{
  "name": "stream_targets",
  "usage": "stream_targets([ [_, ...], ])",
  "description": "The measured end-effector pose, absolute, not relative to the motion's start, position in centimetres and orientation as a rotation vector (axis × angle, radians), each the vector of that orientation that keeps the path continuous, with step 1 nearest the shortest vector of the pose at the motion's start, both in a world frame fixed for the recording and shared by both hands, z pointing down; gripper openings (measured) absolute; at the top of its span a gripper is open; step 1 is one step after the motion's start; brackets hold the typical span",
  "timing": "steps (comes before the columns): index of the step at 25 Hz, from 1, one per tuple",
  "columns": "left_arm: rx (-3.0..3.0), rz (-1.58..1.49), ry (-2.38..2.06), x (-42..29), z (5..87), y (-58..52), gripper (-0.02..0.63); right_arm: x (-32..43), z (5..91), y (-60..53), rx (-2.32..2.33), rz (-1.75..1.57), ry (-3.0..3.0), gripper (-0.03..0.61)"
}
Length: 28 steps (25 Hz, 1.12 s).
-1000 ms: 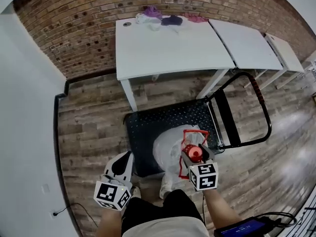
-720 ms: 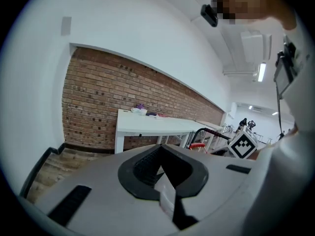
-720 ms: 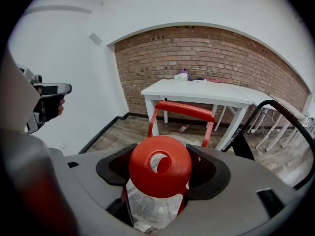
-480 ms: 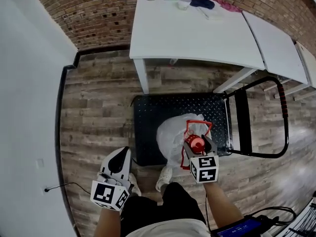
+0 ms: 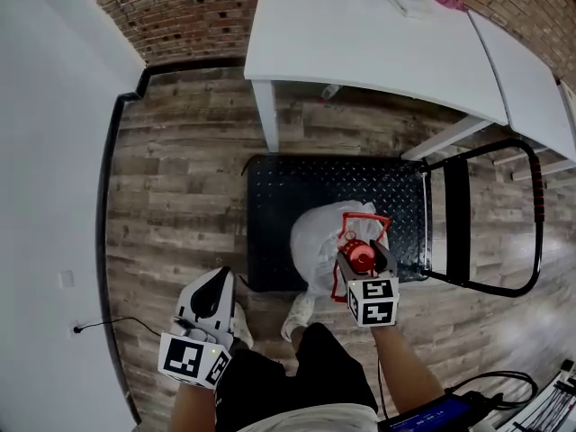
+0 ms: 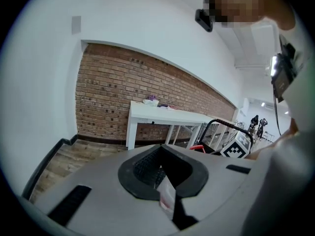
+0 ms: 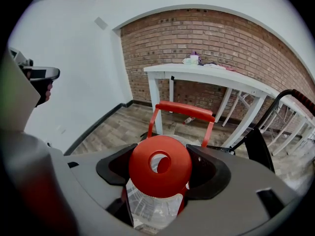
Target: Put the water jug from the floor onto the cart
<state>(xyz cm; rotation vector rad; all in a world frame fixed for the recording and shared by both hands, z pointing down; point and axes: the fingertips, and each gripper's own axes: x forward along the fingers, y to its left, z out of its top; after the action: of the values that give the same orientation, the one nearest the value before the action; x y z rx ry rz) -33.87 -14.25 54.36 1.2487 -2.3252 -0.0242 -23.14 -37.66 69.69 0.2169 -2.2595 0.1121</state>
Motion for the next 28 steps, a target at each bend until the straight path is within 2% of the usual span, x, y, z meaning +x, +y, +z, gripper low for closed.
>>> stream_targets([
  [28,1.242,0.007,-2.28,-33.0,55.9,-13.9,-0.002,-24.2,72.1,-37.0,0.19,0.117,-2.235,0.318],
])
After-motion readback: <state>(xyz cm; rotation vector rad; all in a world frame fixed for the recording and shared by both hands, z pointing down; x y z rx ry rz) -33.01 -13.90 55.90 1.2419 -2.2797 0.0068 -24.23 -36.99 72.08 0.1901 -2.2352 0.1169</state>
